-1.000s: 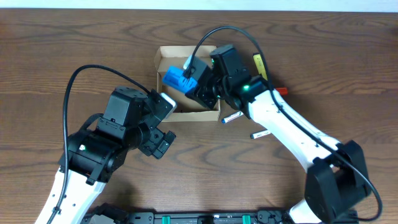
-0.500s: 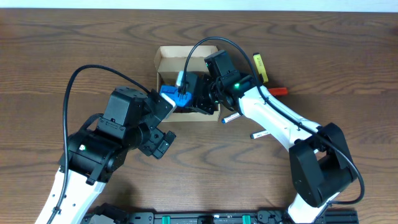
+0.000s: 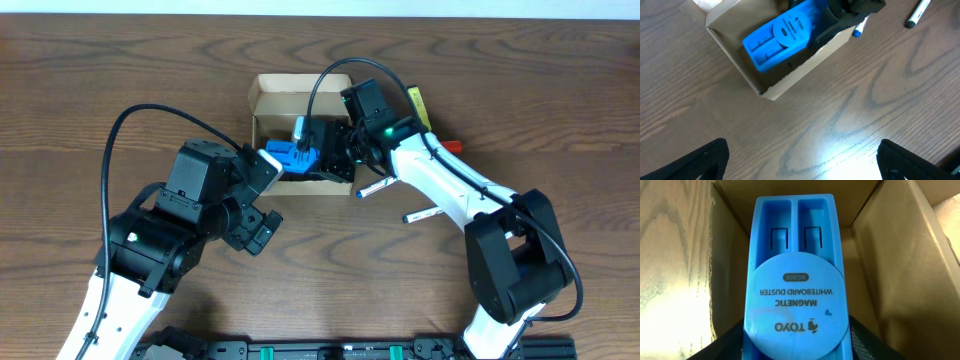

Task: Pack container
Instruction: 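Lower the blue duster into the box and open the right gripper, then move the right gripper to the red stapler and grasp it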

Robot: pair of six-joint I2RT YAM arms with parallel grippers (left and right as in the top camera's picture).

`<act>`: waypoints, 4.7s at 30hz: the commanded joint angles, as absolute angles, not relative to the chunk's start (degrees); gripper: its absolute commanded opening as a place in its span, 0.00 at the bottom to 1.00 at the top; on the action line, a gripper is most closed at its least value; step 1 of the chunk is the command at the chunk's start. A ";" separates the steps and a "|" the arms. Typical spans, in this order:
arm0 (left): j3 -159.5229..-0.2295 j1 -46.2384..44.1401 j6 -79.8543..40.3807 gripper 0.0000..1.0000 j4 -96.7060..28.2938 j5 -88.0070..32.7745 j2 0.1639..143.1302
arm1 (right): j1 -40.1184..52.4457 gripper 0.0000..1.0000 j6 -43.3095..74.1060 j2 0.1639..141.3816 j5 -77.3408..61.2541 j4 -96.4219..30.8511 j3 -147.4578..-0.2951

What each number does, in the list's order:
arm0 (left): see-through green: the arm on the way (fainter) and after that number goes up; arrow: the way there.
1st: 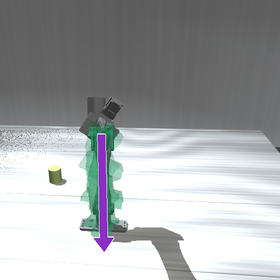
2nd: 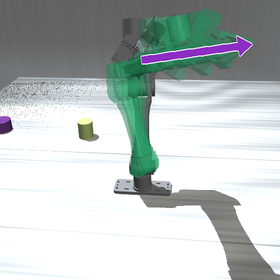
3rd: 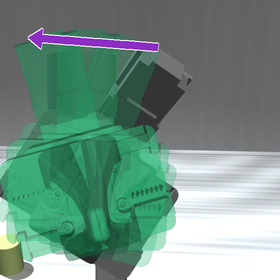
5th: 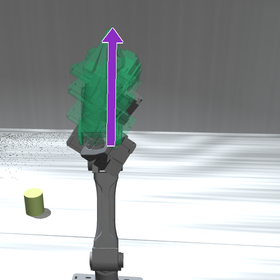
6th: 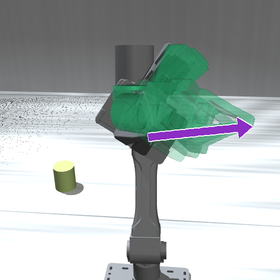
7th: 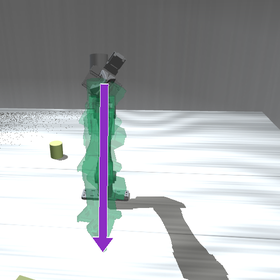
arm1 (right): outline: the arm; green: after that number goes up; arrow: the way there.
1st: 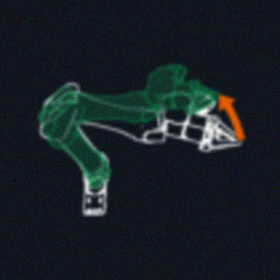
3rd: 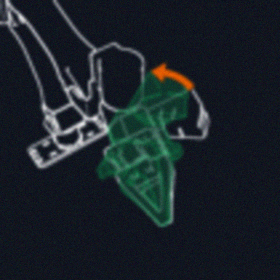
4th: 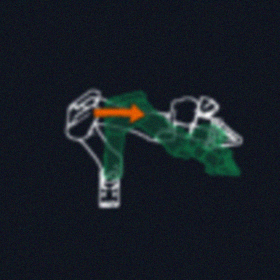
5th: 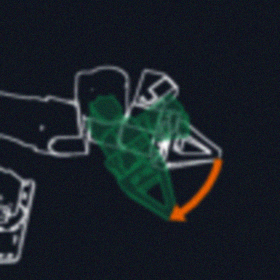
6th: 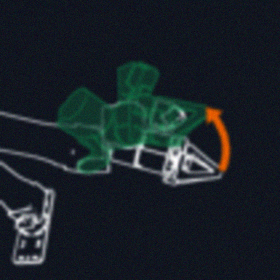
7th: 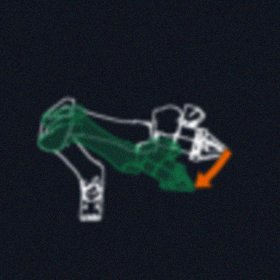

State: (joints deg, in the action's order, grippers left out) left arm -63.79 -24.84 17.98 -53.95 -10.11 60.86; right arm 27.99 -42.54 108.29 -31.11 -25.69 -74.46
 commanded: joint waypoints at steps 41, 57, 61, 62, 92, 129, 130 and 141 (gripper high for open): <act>-64.86 -24.62 17.76 0.95 -54.17 -10.31 60.47 | 23.18 0.80 -29.89 98.52 -34.92 -26.06 -80.27; -64.86 -24.62 17.76 0.95 -54.15 -10.31 60.47 | 11.07 0.86 -31.48 85.56 -12.71 -45.69 -80.23; -64.86 -24.62 17.76 0.95 -54.17 -10.31 60.47 | 7.01 0.88 -36.18 86.87 -10.50 -47.77 -80.23; -64.86 -24.62 17.76 0.95 -54.17 -10.31 60.47 | 5.58 0.88 -37.08 87.37 -10.59 -47.79 -80.23; -64.86 -24.62 17.76 0.95 -54.17 -10.31 60.47 | -5.21 0.81 -54.08 113.60 -17.82 -40.73 -80.20; -64.86 -24.62 17.76 0.95 -54.17 -10.31 60.47 | -5.23 0.29 -55.27 121.36 -14.94 -38.57 -80.12; -64.86 -24.62 17.76 0.95 -54.17 -10.31 60.47 | -5.23 0.27 -55.09 121.36 -14.94 -38.61 -80.12; -64.86 -24.62 17.76 0.95 -54.17 -10.31 60.47 | -4.54 0.01 -46.00 119.02 -15.51 -42.04 -80.27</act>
State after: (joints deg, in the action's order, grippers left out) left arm -63.79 -24.84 17.98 -53.95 -10.13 60.86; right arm -4.54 -49.76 119.59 -15.86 -40.64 -80.20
